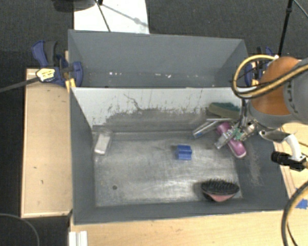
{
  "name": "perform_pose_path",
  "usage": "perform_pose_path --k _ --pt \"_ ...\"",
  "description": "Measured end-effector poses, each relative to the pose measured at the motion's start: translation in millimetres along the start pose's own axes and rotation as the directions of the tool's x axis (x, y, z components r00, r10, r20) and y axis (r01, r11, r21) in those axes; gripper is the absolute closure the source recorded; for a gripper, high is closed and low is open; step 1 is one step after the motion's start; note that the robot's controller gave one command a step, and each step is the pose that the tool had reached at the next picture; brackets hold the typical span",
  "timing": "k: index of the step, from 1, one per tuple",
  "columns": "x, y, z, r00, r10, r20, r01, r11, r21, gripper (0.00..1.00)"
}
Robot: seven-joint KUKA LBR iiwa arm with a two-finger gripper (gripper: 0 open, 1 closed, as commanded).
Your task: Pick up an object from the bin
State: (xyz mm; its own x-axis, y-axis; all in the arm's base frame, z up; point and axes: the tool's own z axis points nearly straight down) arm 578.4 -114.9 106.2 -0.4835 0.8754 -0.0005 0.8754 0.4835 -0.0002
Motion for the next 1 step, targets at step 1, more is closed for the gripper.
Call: perform_pose_path --k 1 --pt "-0.1 -0.7 -11.5 1.000 -0.007 0.000 0.007 1.000 0.001 1.00"
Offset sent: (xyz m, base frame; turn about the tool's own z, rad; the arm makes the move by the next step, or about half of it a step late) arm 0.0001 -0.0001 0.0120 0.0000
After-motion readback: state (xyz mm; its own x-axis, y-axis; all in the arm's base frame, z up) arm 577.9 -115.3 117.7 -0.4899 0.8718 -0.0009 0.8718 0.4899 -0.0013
